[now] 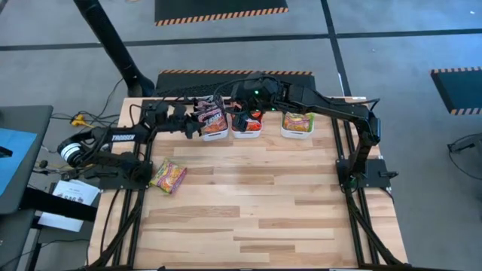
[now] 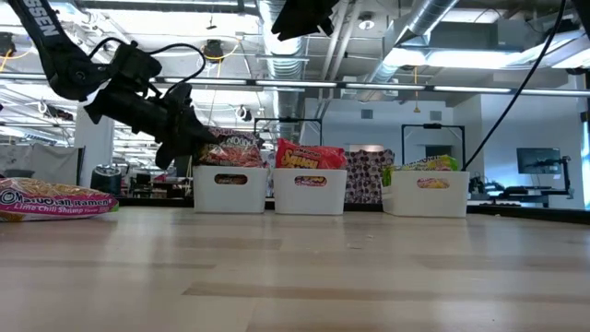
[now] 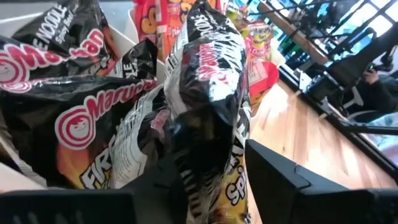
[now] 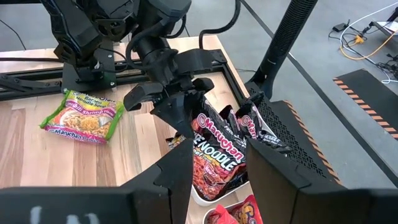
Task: Sort Maruchan noodles
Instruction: Put the black noodle pack into the left white bin
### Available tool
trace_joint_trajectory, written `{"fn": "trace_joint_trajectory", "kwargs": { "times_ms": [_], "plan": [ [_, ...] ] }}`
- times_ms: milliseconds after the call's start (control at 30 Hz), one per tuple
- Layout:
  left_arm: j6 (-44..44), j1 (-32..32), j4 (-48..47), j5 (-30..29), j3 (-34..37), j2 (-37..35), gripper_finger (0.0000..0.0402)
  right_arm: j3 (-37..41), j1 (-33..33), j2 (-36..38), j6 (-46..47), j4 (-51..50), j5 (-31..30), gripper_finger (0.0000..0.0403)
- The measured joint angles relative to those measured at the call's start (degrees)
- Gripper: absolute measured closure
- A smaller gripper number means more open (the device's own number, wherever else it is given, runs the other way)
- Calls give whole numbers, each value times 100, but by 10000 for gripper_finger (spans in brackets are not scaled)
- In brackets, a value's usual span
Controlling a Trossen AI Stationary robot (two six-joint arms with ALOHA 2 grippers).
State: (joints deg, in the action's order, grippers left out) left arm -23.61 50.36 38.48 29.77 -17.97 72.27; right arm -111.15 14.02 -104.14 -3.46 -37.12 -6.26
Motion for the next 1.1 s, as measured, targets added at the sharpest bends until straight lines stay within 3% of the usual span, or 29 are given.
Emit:
{"fn": "trace_joint_trajectory", "kwargs": {
  "times_ms": [367,1100],
  "plan": [
    [37,316,-342,368,-335,0,244,0,0,0,0,-28,2,232],
    [-242,1023,-352,681,-1029,-4,243,0,0,0,0,-61,10,232]
  ]
}}
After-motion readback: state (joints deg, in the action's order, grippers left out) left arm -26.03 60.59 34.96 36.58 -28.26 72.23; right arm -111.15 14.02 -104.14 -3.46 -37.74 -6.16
